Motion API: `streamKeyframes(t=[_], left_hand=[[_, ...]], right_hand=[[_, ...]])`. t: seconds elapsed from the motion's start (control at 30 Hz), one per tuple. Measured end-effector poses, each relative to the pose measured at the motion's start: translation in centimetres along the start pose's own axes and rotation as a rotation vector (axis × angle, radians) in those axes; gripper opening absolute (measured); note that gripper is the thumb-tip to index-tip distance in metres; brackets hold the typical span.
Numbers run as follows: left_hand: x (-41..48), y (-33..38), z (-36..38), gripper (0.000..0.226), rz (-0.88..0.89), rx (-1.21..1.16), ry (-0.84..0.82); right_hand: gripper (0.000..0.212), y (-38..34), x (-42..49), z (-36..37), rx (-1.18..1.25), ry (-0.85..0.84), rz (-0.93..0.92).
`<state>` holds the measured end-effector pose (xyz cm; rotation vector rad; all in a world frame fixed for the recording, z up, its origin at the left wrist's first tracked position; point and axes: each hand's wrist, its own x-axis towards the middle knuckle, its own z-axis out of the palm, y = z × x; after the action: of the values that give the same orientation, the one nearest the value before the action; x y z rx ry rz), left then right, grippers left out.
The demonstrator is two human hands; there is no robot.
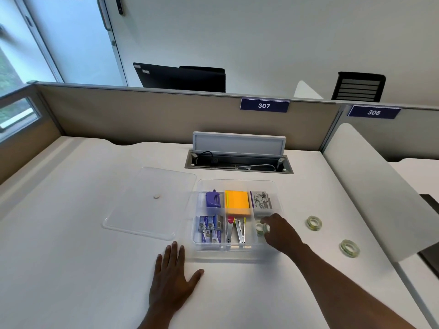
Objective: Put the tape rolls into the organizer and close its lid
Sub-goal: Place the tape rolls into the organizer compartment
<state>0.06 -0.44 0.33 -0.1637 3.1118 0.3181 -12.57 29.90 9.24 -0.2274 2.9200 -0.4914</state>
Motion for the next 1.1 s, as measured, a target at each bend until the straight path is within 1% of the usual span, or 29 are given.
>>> streamKeyframes(t=[0.07,0.1,0.2,0.27,0.3,0.37,0.5,0.57,0.63,0.7,0.77,0.83,0.9,0.97,1.0,1.1], left_hand=[[0.0,0.0,0.0,0.097,0.002,0.001,0.002],[0.0,0.0,-0.1,0.097,0.002,0.002,0.002],[-0.1,0.0,-0.1,0.097,0.003,-0.002,0.001],[-0.1,0.0,-0.1,0.097,0.005,-0.006,-0.001],[-0.1,0.0,-0.1,0.097,0.005,-0.009,0.0],[-0.1,0.1,-0.2,0.097,0.005,-0.014,0.003],[-0.1,0.1,-0.2,0.097,0.007,0.005,-0.004],[-0.1,0.1,-0.2,0.097,0.006,-0.008,-0.004],[-0.1,0.2,-0.3,0.097,0.01,-0.004,-0.011],[-0.1,0.2,-0.4,0.096,0.012,-0.001,-0.019],[-0.1,0.2,-0.5,0.095,0.011,-0.001,-0.027],[-0.1,0.2,-0.4,0.095,0.01,0.004,-0.027],[-0.1,0.2,-0.4,0.095,0.007,0.008,-0.027],[-0.1,0.2,-0.3,0.095,0.005,0.015,-0.025],[0.0,0.2,-0.4,0.095,0.006,0.017,-0.022],[-0.1,0.3,-0.5,0.094,0.012,0.015,-0.015]], right_hand=[[0.041,0.0,-0.1,0.1,0.009,0.019,-0.022],[0.042,0.0,0.0,0.1,0.001,0.062,-0.036],[0.044,0.0,0.1,-0.2,-0.025,0.292,-0.037],[0.041,0.2,0.2,-0.6,-0.046,0.47,0.007],[0.039,0.6,0.2,-0.9,-0.063,0.525,0.051],[0.039,1.8,0.2,-1.5,-0.089,0.557,0.174],[0.039,5.2,0.0,-2.1,-0.068,0.444,0.406],[0.041,7.3,0.1,-2.5,-0.043,0.328,0.491],[0.049,8.7,0.2,-3.1,0.035,0.213,0.555],[0.058,9.7,0.4,-3.1,-0.013,0.137,0.496],[0.056,10.2,0.5,-2.8,-0.077,0.064,0.433],[0.053,10.4,0.4,-2.3,-0.091,-0.01,0.414],[0.057,10.6,0.3,-1.7,-0.106,-0.053,0.409],[0.059,10.7,0.1,-1.2,-0.154,-0.034,0.394],[0.057,10.6,0.0,-1.0,-0.18,-0.004,0.392],[0.039,10.4,-0.4,-0.6,-0.258,0.097,0.375]])
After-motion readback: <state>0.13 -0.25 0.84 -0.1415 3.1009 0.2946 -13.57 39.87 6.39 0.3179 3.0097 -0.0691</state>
